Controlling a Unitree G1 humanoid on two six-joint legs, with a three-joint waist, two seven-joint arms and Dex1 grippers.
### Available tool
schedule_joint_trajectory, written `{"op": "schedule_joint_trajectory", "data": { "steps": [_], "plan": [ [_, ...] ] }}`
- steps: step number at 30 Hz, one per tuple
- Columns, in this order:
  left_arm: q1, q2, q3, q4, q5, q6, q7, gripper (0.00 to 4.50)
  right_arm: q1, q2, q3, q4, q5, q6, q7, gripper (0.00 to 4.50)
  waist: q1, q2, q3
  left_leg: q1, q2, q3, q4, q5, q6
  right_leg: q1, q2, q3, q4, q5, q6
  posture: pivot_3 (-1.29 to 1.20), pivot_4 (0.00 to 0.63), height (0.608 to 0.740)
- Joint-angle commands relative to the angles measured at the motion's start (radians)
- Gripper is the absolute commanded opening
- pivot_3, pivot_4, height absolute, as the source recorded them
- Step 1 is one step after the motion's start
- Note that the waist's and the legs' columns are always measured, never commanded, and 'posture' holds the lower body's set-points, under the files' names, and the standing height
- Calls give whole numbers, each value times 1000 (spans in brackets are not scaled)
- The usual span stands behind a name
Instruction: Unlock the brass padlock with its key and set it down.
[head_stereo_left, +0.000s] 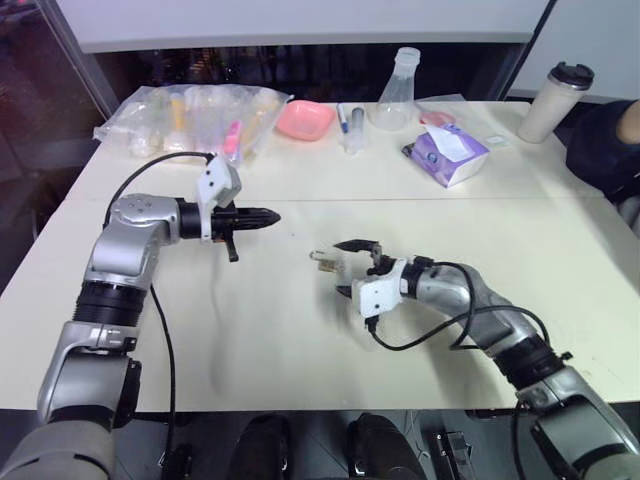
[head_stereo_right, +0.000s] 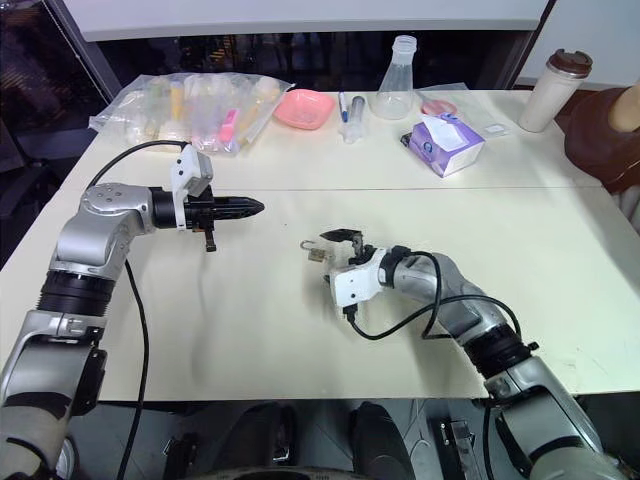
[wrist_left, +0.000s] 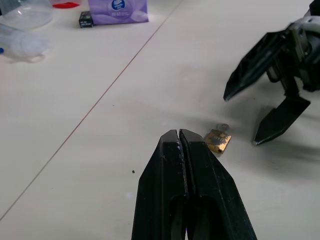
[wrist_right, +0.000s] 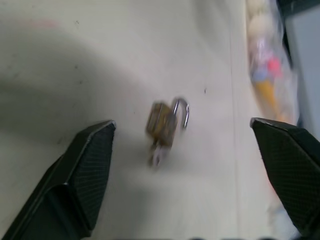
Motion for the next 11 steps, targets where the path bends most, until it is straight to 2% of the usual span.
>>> {"op": "schedule_joint_trajectory", "data": {
  "steps": [1, 5, 11],
  "plan": [
    [21, 44, 12, -75, -41, 31, -58, 0, 40, -24, -139, -182, 238, 277, 124, 4454, 0, 0, 0, 0, 0, 0, 0, 0, 0, 0, 0, 0, 0, 0, 0, 0, 150, 715],
    [56, 87, 7, -110, -36, 30, -86, 0, 110, -118, -220, -396, 449, 602, 279, 4454, 1, 0, 0, 0, 1, -1, 0, -2, 3, 0, 0, -1, 0, 0, 0, 0, 150, 715],
    [105, 139, 9, -161, -47, 25, -125, 0, 159, -205, -305, -567, 623, 871, 326, 4454, 1, 0, 0, 0, 1, -1, 0, -4, 7, 0, 0, 0, 0, 0, 0, 0, 150, 715]
  ]
}}
